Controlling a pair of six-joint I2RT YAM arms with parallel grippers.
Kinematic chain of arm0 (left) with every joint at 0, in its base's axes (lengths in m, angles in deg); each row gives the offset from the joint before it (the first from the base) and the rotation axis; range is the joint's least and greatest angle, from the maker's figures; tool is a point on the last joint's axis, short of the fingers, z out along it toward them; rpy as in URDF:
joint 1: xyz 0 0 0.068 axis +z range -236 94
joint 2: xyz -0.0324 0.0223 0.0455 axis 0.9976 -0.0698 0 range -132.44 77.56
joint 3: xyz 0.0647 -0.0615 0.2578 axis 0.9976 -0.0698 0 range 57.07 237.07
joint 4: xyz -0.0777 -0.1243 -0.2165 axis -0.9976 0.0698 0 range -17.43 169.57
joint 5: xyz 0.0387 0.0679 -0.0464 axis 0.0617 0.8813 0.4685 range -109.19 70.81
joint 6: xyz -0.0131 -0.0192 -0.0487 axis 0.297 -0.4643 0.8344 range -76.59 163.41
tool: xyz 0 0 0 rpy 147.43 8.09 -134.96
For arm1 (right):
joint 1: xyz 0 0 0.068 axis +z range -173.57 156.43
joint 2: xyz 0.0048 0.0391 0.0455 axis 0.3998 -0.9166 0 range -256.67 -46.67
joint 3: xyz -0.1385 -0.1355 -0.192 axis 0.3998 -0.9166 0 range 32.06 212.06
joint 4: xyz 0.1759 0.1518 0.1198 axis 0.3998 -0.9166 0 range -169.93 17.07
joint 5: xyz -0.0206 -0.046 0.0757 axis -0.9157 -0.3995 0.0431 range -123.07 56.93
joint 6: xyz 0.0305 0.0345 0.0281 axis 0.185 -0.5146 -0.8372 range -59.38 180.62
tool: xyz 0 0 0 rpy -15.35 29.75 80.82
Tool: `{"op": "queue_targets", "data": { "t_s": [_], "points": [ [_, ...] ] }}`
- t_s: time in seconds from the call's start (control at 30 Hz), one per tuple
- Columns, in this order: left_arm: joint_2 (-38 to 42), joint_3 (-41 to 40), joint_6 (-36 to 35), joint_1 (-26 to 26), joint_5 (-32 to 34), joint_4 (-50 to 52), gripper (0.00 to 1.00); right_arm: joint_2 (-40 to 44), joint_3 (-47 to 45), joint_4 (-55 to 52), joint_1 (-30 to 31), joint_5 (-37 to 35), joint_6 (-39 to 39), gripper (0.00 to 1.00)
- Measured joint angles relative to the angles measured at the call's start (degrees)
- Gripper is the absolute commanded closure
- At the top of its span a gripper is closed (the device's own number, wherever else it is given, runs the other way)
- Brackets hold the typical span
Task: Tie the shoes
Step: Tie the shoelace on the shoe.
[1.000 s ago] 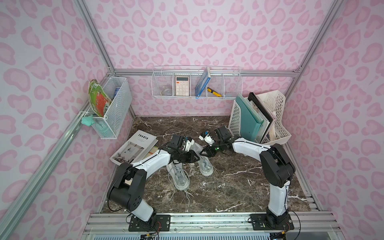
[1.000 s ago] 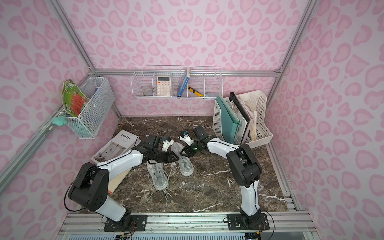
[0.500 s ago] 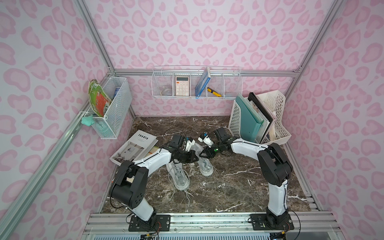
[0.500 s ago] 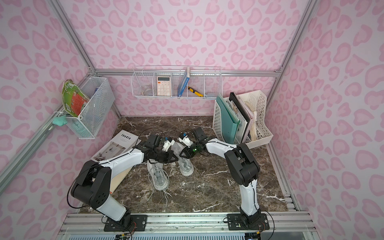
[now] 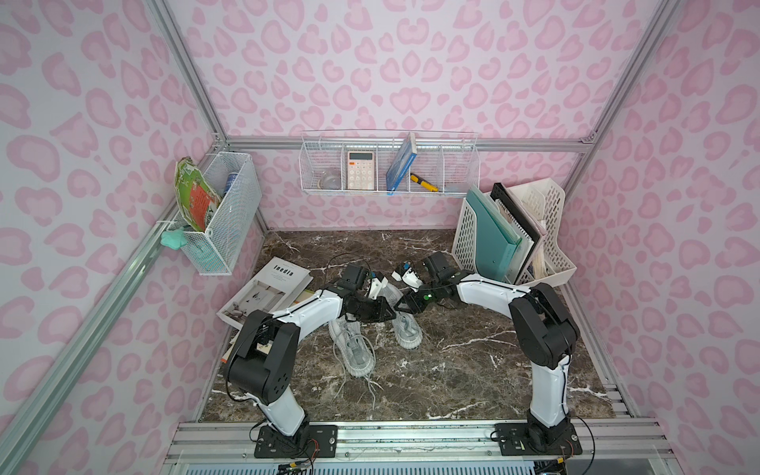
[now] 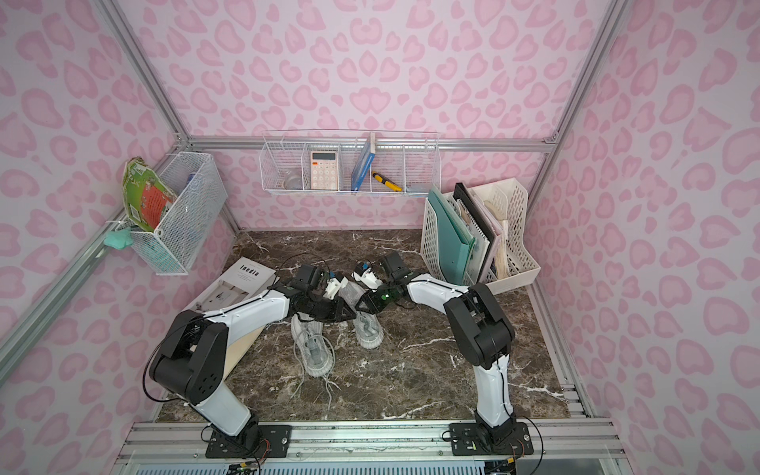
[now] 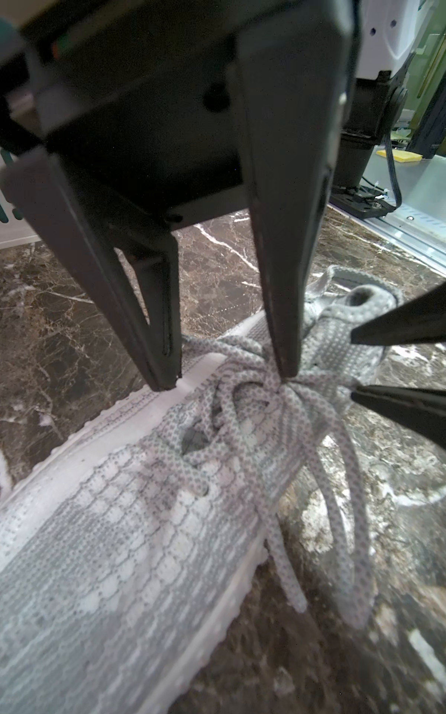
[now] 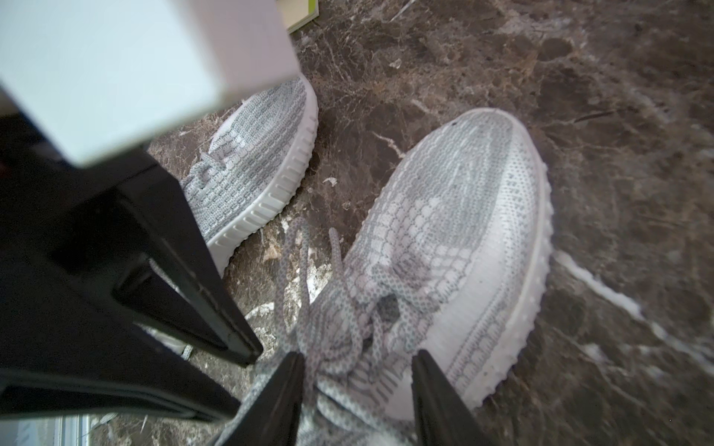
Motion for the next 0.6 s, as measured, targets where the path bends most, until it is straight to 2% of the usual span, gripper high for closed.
{"op": "queue_targets", "data": {
  "t_s": [0.37, 0.6],
  "points": [
    [-0.6, 0.1, -0.3, 0.0, 1.7, 0.0, 0.69, 0.0, 0.0, 0.0, 0.0, 0.0, 0.0, 0.53],
    [-1.2, 0.2, -0.4, 0.0, 1.7, 0.0, 0.91, 0.0, 0.0, 0.0, 0.0, -0.1, 0.0, 0.53]
  ]
}}
